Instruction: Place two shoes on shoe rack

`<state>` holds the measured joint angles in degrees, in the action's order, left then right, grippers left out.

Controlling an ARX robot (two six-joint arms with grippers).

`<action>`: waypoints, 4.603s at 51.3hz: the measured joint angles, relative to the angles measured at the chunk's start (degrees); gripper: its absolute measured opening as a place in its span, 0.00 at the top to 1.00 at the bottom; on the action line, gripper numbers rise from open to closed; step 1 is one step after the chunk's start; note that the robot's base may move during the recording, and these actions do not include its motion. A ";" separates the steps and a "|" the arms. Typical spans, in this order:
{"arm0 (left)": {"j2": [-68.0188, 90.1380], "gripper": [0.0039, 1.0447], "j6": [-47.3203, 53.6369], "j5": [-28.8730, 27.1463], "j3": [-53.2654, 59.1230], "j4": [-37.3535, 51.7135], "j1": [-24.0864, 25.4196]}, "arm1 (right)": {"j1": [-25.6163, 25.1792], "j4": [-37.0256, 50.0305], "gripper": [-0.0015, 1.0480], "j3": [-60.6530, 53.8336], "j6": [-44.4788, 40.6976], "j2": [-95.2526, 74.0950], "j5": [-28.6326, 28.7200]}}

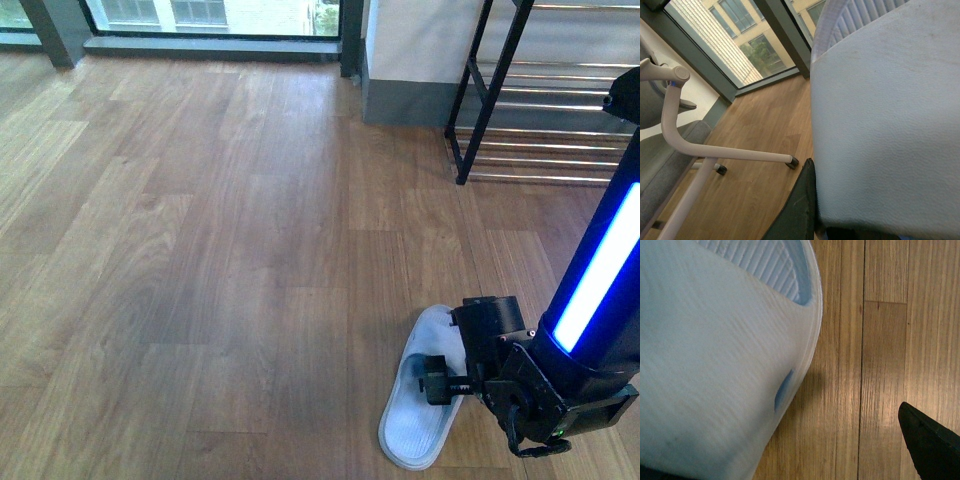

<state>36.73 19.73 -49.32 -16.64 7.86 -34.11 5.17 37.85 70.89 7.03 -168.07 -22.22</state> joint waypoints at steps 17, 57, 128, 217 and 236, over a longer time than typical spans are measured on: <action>0.00 0.98 0.00 0.00 0.00 0.00 0.00 | 0.37 3.78 0.58 1.62 -0.46 -1.46 -1.07; 0.00 0.98 0.00 0.00 0.00 0.00 0.00 | 0.44 9.49 0.99 -5.14 -1.75 2.95 2.12; 0.00 0.98 0.00 0.00 0.00 0.00 0.00 | -9.64 -26.25 0.99 -48.28 -28.68 119.73 20.04; -0.07 0.98 0.02 0.20 0.09 0.00 -0.02 | -3.87 -39.17 0.99 -48.33 -26.73 142.03 14.75; -0.09 0.98 0.04 0.02 0.09 0.00 0.00 | -3.80 -39.17 0.99 -48.33 -26.73 142.00 15.06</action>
<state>36.64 19.77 -49.30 -16.56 7.86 -34.11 1.37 -1.32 22.57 -19.70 -26.06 -7.16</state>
